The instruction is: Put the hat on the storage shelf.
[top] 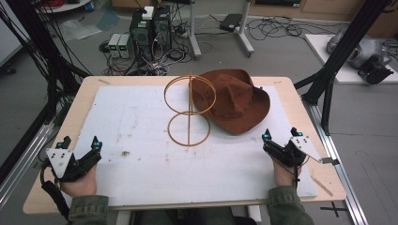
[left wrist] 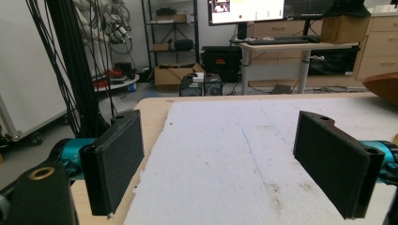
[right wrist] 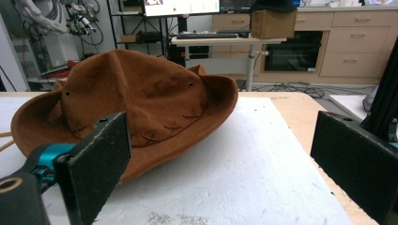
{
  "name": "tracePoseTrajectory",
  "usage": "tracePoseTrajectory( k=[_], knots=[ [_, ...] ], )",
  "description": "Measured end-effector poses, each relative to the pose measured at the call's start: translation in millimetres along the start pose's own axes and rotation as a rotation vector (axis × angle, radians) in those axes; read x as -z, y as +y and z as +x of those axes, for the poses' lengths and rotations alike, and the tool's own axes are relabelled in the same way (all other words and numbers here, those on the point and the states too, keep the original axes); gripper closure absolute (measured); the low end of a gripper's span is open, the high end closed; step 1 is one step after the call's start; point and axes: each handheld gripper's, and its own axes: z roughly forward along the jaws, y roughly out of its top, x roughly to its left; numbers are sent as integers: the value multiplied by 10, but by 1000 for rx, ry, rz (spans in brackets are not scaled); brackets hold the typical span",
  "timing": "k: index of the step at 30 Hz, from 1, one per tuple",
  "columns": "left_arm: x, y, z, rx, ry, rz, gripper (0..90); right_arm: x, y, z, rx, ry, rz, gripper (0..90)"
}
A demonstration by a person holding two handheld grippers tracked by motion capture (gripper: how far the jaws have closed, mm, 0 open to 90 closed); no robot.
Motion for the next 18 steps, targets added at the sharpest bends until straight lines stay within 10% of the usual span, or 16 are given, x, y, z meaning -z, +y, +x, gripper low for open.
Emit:
tracePoseTrajectory(
  k=[18],
  knots=[
    [-22,-3,12,8,4,0,168,25,5,-22,-1,-4,-3,46]
  ],
)
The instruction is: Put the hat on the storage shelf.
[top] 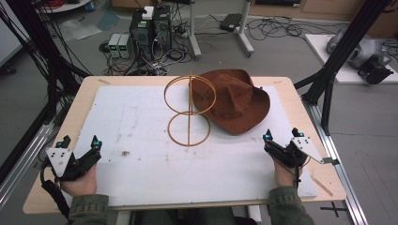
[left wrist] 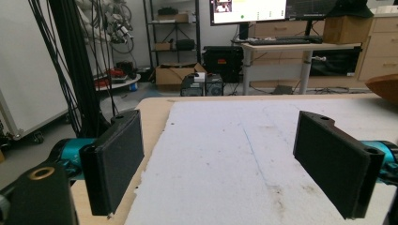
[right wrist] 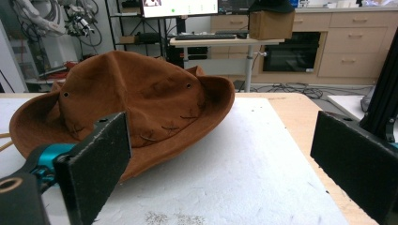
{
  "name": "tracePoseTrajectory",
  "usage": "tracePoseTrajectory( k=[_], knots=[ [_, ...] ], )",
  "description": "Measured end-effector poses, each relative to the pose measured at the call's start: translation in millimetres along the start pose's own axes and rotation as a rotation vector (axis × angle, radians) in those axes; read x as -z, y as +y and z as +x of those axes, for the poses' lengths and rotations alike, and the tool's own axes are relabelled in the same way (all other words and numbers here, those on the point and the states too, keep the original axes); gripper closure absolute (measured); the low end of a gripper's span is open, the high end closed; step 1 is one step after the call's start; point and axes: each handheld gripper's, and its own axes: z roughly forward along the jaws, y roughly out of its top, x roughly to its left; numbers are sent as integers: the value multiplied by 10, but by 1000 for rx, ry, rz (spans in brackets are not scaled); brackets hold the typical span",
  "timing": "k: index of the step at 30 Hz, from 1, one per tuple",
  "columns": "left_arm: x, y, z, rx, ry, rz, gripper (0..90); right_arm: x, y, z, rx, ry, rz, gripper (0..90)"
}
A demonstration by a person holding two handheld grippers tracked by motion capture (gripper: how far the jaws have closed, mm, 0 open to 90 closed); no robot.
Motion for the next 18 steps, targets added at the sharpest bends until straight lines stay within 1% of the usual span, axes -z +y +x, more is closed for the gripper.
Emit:
tracePoseTrajectory(
  k=[10,14,15,16,18],
  knots=[
    [-1,-4,1,0,0,3,168,-12,15,-15,-1,-2,-16,46],
    [5,-3,-5,3,-3,2,168,-22,27,-10,-11,3,-14,47],
    [5,-3,-7,3,-6,2,168,-29,29,-11,-1,6,-18,47],
    [3,-4,-9,2,-7,3,168,-32,32,2,-4,9,-12,47],
    [0,-7,-9,13,-14,9,168,-54,71,26,31,22,-18,47]
  ],
)
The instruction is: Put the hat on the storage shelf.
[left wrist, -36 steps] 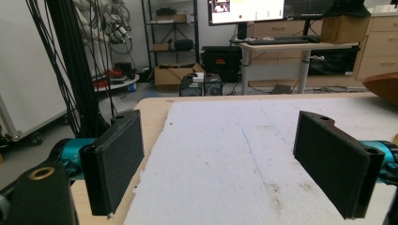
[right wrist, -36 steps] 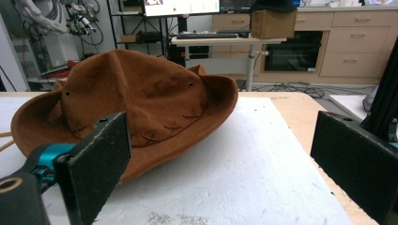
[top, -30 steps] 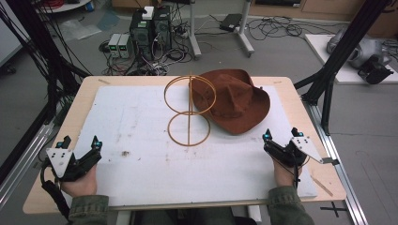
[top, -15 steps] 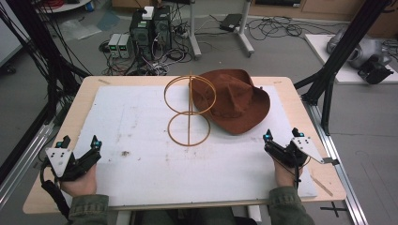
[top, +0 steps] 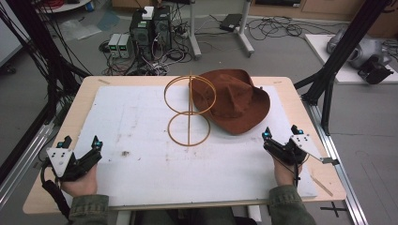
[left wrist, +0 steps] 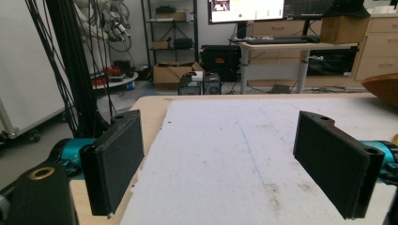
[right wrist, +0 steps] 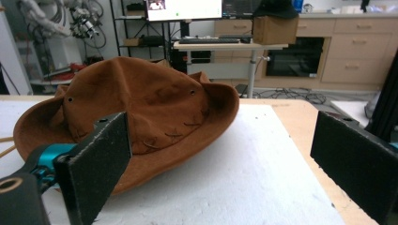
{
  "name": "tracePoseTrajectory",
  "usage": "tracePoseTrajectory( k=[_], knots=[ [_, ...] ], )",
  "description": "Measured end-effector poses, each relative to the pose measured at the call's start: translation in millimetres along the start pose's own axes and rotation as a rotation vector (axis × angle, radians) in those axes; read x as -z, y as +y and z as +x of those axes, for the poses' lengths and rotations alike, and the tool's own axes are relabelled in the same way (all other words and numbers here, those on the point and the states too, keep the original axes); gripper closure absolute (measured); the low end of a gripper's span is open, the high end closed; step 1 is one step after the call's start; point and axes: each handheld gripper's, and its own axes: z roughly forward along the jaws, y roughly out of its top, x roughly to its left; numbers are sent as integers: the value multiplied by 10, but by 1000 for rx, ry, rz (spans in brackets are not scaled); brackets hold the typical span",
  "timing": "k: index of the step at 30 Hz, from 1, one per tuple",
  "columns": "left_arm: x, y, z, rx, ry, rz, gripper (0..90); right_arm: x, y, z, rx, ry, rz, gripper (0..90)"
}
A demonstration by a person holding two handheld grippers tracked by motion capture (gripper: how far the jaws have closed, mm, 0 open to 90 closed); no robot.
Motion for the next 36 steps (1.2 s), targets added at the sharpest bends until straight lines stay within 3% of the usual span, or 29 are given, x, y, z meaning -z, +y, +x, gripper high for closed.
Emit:
tracePoseTrajectory(
  k=[8,15,36],
  knots=[
    [4,0,-7,16,-3,-3,169,-73,81,79,-9,62,24,46],
    [12,-5,38,30,-6,2,175,-219,95,118,-7,78,67,46],
    [13,-14,57,18,-7,9,174,-597,274,100,-54,56,88,46]
  ],
)
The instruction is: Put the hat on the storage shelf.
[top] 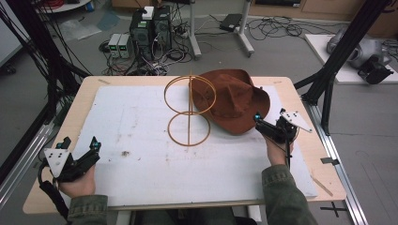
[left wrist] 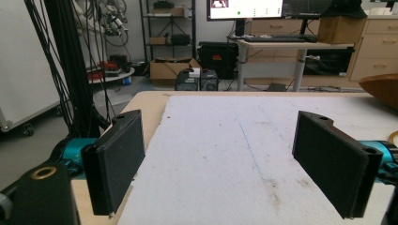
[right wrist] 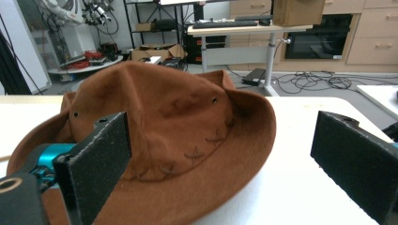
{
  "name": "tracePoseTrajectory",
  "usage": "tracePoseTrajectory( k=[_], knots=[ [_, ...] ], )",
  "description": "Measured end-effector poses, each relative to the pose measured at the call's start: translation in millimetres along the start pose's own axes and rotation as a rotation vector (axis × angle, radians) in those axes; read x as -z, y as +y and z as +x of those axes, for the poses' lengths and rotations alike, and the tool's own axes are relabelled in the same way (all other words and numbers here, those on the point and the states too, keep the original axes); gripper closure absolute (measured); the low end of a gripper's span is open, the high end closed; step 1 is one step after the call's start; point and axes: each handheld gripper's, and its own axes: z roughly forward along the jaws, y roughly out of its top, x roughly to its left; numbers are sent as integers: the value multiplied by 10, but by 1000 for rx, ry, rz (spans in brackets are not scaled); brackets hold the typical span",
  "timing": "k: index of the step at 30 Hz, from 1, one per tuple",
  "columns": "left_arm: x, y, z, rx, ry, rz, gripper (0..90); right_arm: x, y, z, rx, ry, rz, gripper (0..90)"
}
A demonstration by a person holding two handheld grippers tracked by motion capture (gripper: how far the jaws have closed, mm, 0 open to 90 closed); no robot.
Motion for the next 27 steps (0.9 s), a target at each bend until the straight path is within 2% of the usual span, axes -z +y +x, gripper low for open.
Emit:
tracePoseTrajectory(
  k=[5,11,12,15,19,24,27],
  knots=[
    [-5,-3,5,-3,3,2,174,-110,46,18,1,13,14,46],
    [-17,-7,-10,-9,-4,11,174,-297,57,85,39,44,35,47],
    [-20,-7,-13,-8,-5,8,174,-347,63,93,23,60,37,46],
    [-22,-3,-34,-16,-12,11,174,-409,72,95,14,71,37,46],
    [-30,-2,-57,-16,-21,11,174,-535,94,113,-1,88,65,46],
    [-43,-11,-59,-19,-18,17,174,-679,131,178,14,105,93,46],
    [-47,-13,-48,-17,-14,16,172,-764,139,231,41,105,105,47]
  ],
)
